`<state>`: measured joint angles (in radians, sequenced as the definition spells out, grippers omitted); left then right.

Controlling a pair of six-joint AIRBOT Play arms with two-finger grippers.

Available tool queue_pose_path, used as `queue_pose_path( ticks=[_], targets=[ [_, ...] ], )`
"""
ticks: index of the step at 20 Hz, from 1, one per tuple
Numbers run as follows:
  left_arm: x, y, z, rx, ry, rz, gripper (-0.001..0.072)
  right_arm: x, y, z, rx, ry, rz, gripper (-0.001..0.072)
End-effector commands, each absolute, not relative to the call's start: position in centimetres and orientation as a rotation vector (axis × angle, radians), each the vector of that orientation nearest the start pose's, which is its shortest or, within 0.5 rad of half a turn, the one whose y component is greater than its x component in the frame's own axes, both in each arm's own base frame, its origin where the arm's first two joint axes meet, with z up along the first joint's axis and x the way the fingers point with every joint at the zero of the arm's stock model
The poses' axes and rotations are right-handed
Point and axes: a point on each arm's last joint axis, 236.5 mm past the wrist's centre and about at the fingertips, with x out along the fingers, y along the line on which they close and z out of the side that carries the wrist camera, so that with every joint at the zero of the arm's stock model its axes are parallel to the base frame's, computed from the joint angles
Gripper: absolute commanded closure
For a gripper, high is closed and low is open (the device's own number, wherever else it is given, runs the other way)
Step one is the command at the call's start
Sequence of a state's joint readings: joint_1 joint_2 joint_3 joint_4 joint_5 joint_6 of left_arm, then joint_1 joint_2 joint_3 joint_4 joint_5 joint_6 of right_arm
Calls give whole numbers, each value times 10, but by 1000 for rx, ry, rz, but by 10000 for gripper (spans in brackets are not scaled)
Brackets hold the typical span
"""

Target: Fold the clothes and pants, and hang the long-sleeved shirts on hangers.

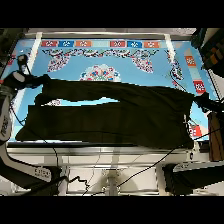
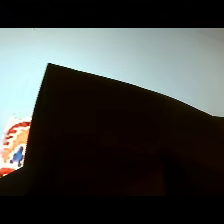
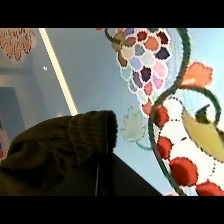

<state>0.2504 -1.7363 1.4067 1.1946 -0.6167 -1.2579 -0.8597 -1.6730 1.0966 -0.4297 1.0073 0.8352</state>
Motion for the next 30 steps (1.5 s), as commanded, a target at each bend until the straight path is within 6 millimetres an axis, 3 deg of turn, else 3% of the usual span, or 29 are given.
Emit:
queue_pose_path(
  ticks=[1, 6, 13, 22, 24, 26, 27, 30],
  targets=[
    [562, 87, -82, -231, 895, 60, 6, 417, -208, -61, 995, 765, -36, 685],
    [579, 101, -77, -213, 806, 102, 7, 415, -208, -63, 983, 778, -39, 685],
    [576, 111, -63, -112, 803, 105, 7, 413, -209, -66, 967, 794, -43, 685],
    [569, 104, -97, -145, 877, 103, 28, 413, -208, -66, 967, 795, -42, 685],
    [568, 98, -103, -143, 890, 94, 249, 413, -208, -67, 967, 794, -42, 685],
    [569, 92, -104, -137, 892, 84, 571, 412, -208, -66, 967, 795, -41, 685],
    [572, 92, -103, -135, 881, 85, 665, 412, -208, -66, 967, 796, -40, 685],
    [583, 97, -74, -122, 798, 99, 693, 413, -208, -66, 968, 795, -40, 685]
  ],
)
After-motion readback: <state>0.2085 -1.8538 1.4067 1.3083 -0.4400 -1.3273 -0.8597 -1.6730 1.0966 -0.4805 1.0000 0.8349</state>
